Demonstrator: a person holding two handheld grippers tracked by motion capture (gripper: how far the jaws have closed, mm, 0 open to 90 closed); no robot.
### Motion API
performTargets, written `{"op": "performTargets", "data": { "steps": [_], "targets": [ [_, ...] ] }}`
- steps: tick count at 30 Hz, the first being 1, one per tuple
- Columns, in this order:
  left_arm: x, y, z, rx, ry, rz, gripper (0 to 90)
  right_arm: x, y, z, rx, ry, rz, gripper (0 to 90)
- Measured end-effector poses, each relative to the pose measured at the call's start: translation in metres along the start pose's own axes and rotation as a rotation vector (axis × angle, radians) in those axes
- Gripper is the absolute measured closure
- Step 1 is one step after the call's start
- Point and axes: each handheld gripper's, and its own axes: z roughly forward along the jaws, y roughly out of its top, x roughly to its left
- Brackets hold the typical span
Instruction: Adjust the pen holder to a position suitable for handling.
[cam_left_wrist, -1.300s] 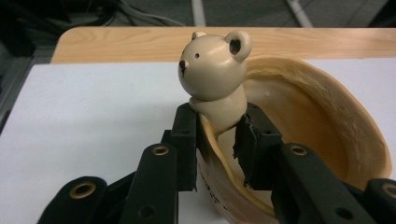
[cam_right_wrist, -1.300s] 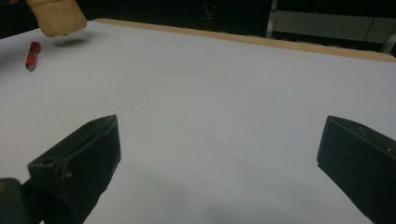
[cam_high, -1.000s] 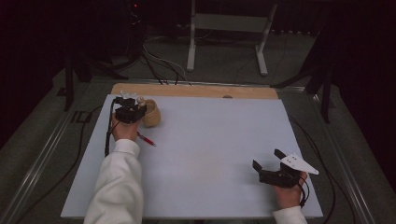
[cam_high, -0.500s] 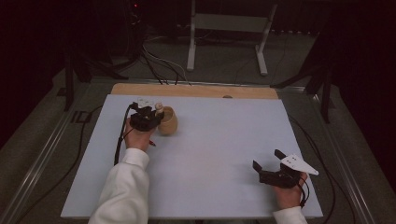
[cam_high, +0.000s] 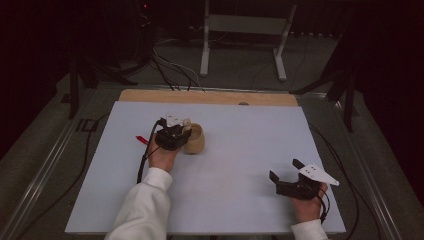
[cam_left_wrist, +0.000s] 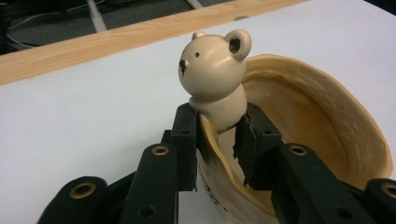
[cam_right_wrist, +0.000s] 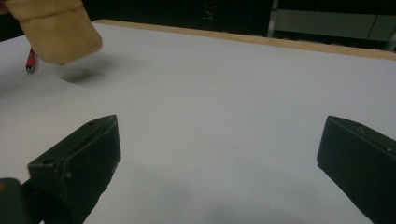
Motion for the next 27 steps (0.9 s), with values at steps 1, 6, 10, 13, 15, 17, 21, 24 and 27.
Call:
{"op": "performTargets", "data": {
  "steps": [1,6,10,13,15,17,21,24,27],
  "targets": [
    [-0.004,-0.001,0.003,0.002,-0.004,0.001,70.7,0.0,0.0,0.0,0.001,0.002,0.002,0.0],
    [-0.02,-0.003,0.017,0.015,-0.034,0.03,70.7,0.001,0.0,0.001,0.003,0.003,-0.003,0.0],
    [-0.029,-0.005,0.027,0.035,-0.047,0.042,70.6,0.001,0.0,0.001,0.005,0.001,0.003,0.0],
    [-0.034,-0.006,0.031,0.044,-0.056,0.054,70.6,0.001,0.0,0.003,0.006,0.002,0.002,0.0],
    [-0.037,-0.007,0.033,0.05,-0.059,0.071,70.5,0.002,0.0,0.003,0.005,0.001,-0.004,0.0],
    [-0.039,-0.008,0.035,0.049,-0.062,0.08,70.4,0.002,0.001,0.003,0.005,0.002,-0.01,0.0],
    [-0.04,-0.009,0.035,0.046,-0.072,0.085,69.8,0.003,0.001,0.003,0.002,-0.001,-0.008,0.0],
    [-0.036,-0.01,0.034,0.028,-0.119,0.046,64.4,0.003,0.001,0.002,0.002,-0.004,-0.013,0.0],
    [-0.032,-0.009,0.031,-0.01,-0.145,0.0,48.8,0.004,0.002,0.002,0.001,-0.006,-0.017,0.0]
  ]
}}
